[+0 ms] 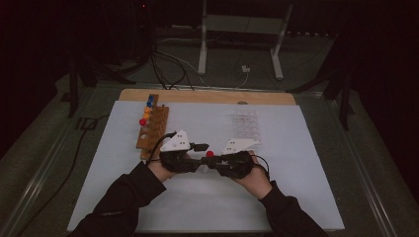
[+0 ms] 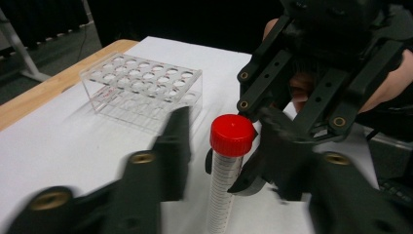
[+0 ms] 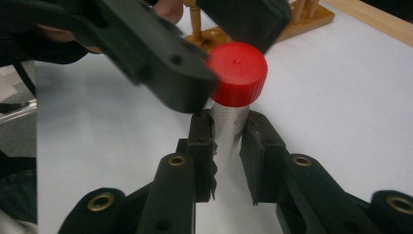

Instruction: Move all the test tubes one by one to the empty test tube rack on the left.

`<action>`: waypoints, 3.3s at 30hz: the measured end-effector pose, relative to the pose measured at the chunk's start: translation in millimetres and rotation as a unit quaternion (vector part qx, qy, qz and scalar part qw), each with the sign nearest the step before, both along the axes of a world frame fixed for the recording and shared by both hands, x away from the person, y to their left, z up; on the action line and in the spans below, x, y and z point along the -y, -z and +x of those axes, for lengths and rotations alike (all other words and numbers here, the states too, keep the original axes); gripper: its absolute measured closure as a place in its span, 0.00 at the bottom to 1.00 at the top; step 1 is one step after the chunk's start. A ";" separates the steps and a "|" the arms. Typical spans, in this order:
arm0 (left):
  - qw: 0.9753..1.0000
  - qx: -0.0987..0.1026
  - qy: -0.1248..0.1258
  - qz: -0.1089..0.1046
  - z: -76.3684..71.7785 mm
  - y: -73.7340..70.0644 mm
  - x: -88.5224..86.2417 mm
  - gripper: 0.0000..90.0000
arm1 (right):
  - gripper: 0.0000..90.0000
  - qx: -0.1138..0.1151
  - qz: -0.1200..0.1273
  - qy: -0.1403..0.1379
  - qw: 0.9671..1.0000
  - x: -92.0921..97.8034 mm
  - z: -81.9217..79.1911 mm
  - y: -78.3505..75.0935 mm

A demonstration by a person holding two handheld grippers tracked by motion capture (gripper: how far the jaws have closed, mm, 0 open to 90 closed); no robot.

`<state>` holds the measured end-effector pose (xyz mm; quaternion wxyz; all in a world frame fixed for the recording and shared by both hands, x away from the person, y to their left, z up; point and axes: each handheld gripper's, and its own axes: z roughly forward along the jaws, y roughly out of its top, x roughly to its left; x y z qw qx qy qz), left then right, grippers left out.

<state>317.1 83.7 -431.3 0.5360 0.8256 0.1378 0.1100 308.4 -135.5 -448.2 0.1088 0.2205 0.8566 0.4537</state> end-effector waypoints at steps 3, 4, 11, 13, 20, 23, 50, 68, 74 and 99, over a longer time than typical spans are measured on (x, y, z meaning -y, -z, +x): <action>1.000 0.000 0.006 -0.006 0.9 -0.7 0.2 0.78 | 0.83 0.001 0.004 0.003 1.000 1.2 -0.1 -0.9; 1.000 0.001 0.005 -0.006 1.1 -1.0 0.2 0.78 | 0.83 0.001 0.006 0.003 1.000 1.9 -0.1 -1.4; 0.999 0.010 -0.010 -0.032 2.6 -13.0 -14.5 0.80 | 0.57 0.020 0.017 0.008 1.000 4.4 -5.4 -5.3; 0.999 0.011 -0.024 -0.042 4.3 -19.2 -24.9 0.80 | 0.49 0.026 0.021 0.012 0.999 6.8 -7.4 -6.8; 0.995 0.028 -0.085 -0.051 10.1 -39.7 -66.8 0.80 | 0.20 0.028 0.050 0.031 0.998 15.9 -11.6 -8.8; 0.992 0.034 -0.110 -0.055 11.6 -46.3 -86.0 0.80 | 0.13 0.021 0.062 0.027 0.997 19.2 -11.3 -9.3; 0.956 0.035 -0.284 -0.068 36.2 -15.6 -176.9 0.80 | 0.00 0.038 0.067 0.036 0.996 26.1 -11.7 -10.5; 0.956 -0.003 -0.294 -0.014 39.5 23.4 -168.2 0.79 | 0.00 0.039 0.073 0.044 0.996 31.2 -11.2 -11.4; 0.961 -0.008 -0.276 -0.008 30.6 17.8 -166.9 0.48 | 0.00 0.038 0.078 0.041 0.995 33.2 -12.2 -12.7; 0.990 -0.039 -0.133 -0.027 -43.8 51.7 -119.6 0.01 | 0.00 0.045 0.071 0.052 0.995 43.4 -15.9 -1.2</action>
